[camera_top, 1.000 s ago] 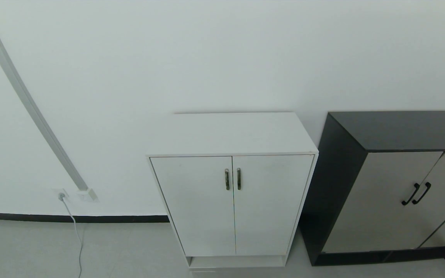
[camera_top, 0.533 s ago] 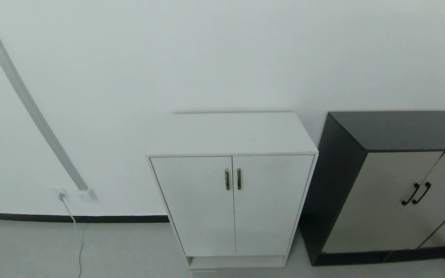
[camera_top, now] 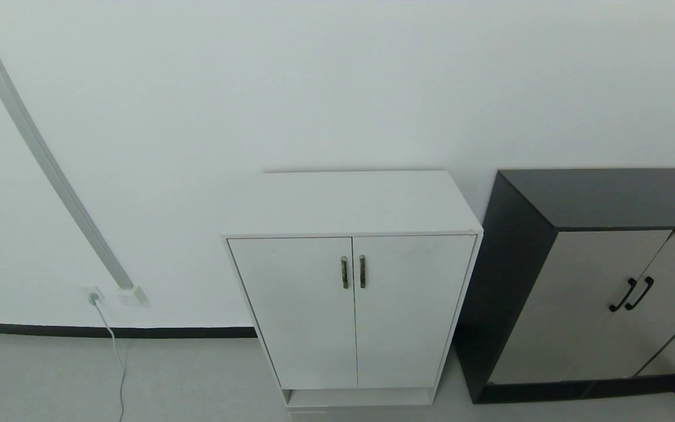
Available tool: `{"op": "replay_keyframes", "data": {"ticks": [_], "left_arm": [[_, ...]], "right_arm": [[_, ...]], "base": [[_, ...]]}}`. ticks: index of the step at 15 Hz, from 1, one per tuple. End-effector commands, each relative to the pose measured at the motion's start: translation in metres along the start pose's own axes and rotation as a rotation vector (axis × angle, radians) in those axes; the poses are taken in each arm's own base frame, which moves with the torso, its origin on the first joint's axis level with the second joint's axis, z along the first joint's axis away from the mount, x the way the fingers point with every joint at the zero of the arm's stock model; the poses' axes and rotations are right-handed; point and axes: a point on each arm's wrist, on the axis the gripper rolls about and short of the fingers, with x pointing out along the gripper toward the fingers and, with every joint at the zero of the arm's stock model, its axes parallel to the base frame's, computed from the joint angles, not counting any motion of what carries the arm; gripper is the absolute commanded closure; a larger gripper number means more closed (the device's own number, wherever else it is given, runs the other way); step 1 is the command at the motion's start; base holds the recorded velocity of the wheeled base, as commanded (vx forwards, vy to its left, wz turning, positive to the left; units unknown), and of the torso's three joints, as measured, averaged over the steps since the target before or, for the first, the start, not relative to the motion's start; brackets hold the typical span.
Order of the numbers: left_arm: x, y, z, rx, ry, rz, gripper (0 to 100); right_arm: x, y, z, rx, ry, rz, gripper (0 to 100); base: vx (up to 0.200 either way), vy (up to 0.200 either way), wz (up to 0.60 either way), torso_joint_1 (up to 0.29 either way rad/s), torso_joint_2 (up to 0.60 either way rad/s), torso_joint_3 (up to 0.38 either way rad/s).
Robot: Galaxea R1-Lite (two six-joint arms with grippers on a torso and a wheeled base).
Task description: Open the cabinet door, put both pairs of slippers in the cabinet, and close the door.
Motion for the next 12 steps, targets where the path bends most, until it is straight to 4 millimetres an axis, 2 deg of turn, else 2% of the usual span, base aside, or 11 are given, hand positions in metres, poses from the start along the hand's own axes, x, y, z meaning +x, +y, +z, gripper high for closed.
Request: {"op": "replay_keyframes", "data": {"ticks": [1, 12], "left_arm": [[0.0000, 0.0000, 0.0000, 0.000, 0.000, 0.001, 100], [0.0000, 0.0000, 0.0000, 0.000, 0.000, 0.001, 100]], "right_arm": [[0.0000, 0.0000, 0.0000, -0.003, 0.000, 0.001, 100], [0.0000, 0.0001, -0.0001, -0.014, 0.002, 0.007, 100]], "base": [[0.000, 0.000, 0.00, 0.000, 0.00, 0.000], [0.000, 0.000, 0.00, 0.000, 0.00, 0.000]]}}
